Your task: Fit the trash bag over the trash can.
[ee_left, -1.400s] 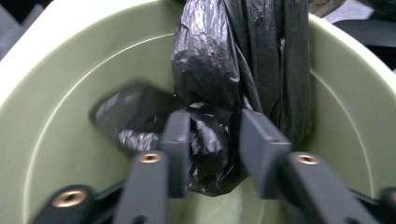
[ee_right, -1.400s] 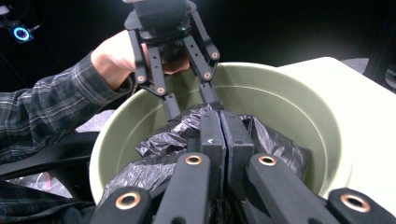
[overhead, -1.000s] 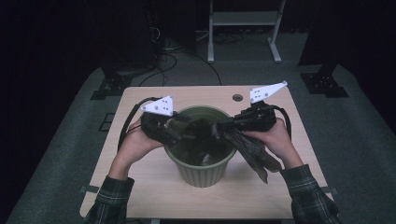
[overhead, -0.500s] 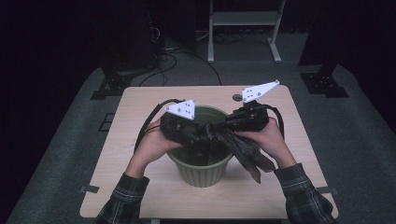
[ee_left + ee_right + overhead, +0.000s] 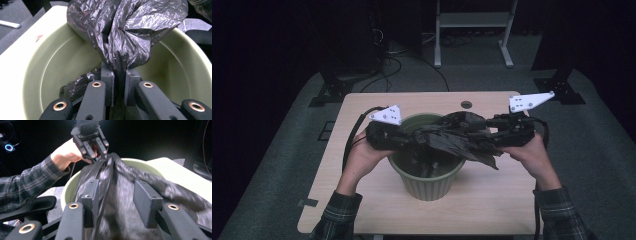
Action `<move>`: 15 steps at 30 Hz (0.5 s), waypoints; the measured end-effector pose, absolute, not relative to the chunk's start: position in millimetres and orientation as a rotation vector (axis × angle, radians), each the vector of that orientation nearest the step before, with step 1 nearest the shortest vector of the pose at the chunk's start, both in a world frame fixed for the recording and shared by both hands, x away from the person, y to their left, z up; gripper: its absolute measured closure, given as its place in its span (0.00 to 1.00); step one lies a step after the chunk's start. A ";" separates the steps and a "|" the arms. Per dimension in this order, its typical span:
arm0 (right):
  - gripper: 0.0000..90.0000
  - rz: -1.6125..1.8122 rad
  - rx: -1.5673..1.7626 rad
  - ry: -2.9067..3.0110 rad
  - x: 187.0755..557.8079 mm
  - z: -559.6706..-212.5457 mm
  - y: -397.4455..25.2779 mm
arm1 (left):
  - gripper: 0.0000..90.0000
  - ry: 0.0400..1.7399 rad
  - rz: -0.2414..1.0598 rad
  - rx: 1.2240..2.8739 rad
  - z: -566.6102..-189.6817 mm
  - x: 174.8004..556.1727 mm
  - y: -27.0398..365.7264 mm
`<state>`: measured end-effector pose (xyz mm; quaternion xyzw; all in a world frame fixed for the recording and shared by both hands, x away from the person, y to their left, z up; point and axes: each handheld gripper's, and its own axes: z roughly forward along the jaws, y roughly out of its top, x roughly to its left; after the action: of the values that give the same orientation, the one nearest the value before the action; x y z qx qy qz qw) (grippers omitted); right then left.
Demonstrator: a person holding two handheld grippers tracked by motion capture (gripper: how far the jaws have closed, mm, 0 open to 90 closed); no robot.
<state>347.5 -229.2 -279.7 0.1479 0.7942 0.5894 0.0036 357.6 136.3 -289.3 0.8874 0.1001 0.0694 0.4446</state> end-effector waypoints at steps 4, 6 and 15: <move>0.65 1.832 0.472 2.497 340.0 -285.3 -240.3 | 0.89 0.263 0.178 2.210 -293.3 356.7 136.9; 0.86 1.801 0.469 2.523 337.1 -289.9 -242.3 | 0.79 0.268 0.205 2.215 -295.7 355.8 135.9; 1.00 1.740 0.490 2.557 339.9 -302.7 -243.4 | 0.29 0.277 0.268 2.127 -286.7 346.8 144.8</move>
<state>339.9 -243.4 -302.7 0.1566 0.8165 0.5556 0.0051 346.8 144.8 -286.7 0.8682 0.1131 0.1094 0.4706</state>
